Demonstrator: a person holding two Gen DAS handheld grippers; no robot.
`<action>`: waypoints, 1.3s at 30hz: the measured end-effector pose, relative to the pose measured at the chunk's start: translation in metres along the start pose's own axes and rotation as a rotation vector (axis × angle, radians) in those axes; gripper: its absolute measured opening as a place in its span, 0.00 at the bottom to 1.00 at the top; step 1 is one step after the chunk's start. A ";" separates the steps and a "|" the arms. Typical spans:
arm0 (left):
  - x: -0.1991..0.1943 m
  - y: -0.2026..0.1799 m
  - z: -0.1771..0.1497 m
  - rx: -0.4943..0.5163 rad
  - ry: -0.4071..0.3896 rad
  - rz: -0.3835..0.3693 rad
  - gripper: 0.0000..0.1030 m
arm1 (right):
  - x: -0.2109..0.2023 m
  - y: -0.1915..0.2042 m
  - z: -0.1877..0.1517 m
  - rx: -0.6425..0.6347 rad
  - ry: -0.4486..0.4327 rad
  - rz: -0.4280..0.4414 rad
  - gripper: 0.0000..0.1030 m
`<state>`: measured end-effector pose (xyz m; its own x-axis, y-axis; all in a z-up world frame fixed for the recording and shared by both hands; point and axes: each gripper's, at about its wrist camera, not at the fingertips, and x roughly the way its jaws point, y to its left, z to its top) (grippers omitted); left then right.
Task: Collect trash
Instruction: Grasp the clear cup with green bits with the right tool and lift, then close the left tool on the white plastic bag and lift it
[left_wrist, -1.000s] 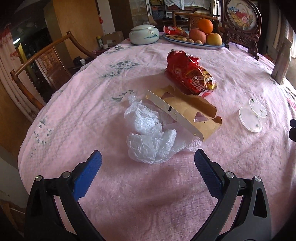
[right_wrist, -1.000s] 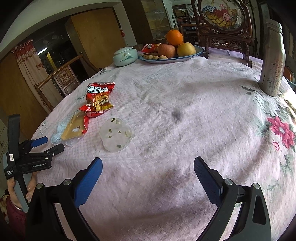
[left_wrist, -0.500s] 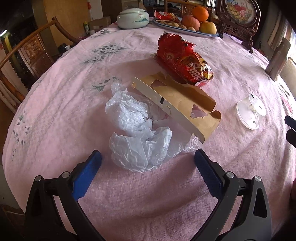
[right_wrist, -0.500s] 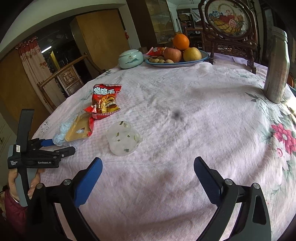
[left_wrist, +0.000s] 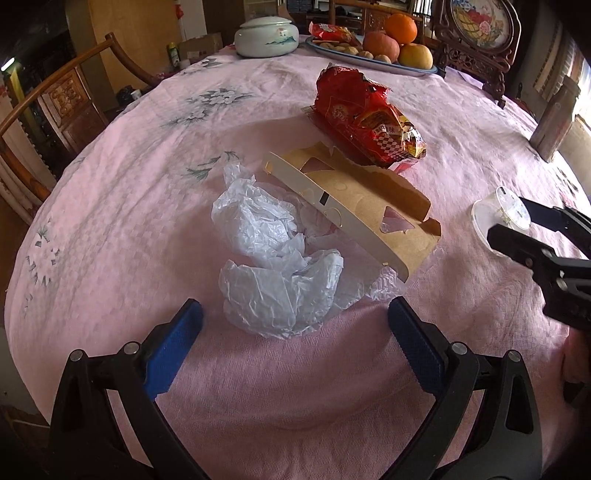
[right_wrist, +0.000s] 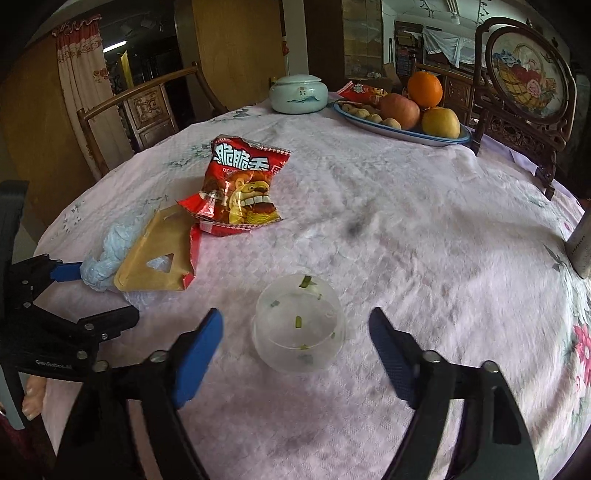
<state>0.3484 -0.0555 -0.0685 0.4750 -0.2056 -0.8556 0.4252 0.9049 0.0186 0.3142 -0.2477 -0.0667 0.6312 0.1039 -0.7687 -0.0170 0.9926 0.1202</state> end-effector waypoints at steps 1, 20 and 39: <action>0.000 0.000 0.000 0.000 0.000 0.000 0.93 | 0.002 -0.007 0.000 0.020 0.008 0.011 0.50; -0.009 0.009 0.007 -0.054 -0.064 0.039 0.93 | 0.001 -0.028 -0.006 0.043 0.009 -0.047 0.64; -0.018 0.017 0.023 -0.100 -0.197 -0.095 0.34 | 0.001 -0.031 -0.005 0.064 0.010 -0.015 0.58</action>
<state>0.3648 -0.0455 -0.0410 0.5817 -0.3515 -0.7335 0.4011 0.9085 -0.1173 0.3110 -0.2780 -0.0742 0.6228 0.0903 -0.7771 0.0422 0.9880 0.1486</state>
